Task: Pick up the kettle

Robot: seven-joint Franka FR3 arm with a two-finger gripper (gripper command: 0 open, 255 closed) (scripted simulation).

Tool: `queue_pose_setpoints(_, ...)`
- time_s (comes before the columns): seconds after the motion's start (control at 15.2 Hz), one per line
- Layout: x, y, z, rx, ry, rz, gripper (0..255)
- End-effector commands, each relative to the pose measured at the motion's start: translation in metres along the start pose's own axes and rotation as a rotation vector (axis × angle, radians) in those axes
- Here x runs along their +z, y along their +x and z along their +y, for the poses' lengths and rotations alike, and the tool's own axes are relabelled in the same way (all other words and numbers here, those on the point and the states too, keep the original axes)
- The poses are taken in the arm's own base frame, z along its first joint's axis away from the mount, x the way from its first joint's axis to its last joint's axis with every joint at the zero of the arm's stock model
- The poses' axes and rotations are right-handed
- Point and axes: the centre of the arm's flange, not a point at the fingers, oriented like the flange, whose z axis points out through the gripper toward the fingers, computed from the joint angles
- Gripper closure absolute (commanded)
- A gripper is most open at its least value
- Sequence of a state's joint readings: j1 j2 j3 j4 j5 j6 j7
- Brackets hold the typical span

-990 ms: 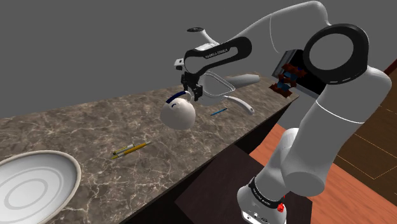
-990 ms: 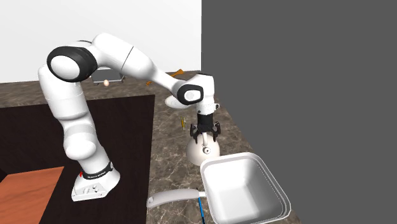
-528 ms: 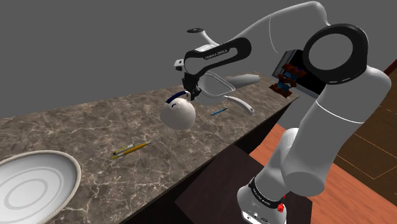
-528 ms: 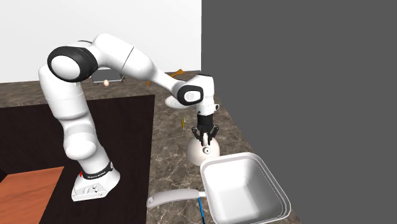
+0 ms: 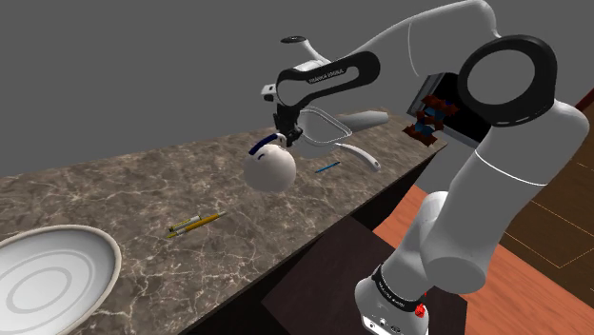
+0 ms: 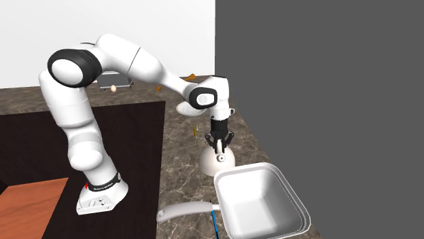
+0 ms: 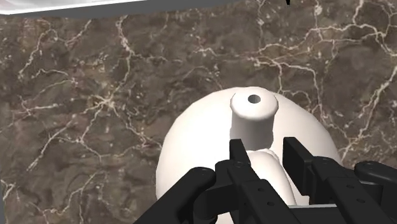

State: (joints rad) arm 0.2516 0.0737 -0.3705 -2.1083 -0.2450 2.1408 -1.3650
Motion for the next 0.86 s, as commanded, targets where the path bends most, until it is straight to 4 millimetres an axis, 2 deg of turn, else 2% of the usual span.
queue_pose_setpoints(0.0, -0.010, -0.002, 0.000, 0.000, -0.001, 0.000, 255)
queue_pose_setpoints(0.66, -0.061, -0.015, 0.000, 0.000, -0.001, 0.000, 255)
queue_pose_setpoints(0.79, -0.062, -0.015, 0.000, 0.000, -0.001, 0.000, 255)
